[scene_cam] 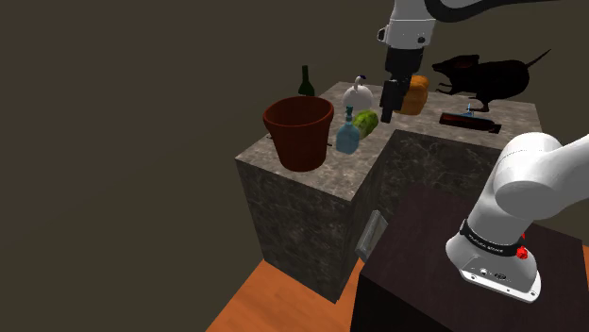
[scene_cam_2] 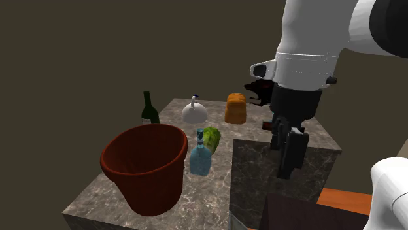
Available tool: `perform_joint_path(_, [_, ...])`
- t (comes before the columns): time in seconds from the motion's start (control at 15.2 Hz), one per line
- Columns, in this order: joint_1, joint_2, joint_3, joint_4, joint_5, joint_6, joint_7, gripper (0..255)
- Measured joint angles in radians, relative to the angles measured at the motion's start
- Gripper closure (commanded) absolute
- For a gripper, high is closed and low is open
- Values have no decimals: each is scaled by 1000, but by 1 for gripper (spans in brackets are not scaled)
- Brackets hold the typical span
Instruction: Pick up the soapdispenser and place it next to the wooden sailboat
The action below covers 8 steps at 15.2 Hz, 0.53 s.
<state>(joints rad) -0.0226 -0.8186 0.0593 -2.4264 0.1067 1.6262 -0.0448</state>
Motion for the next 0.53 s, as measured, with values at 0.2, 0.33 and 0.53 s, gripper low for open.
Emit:
perform_joint_path(0.2, [-9, 37, -13, 9, -15, 24, -18, 0])
perform_joint_path(0.33, [-23, 95, -37, 26, -39, 58, -49, 0])
perform_joint_path(0.53, [-39, 183, -60, 59, -66, 104, -81, 0])
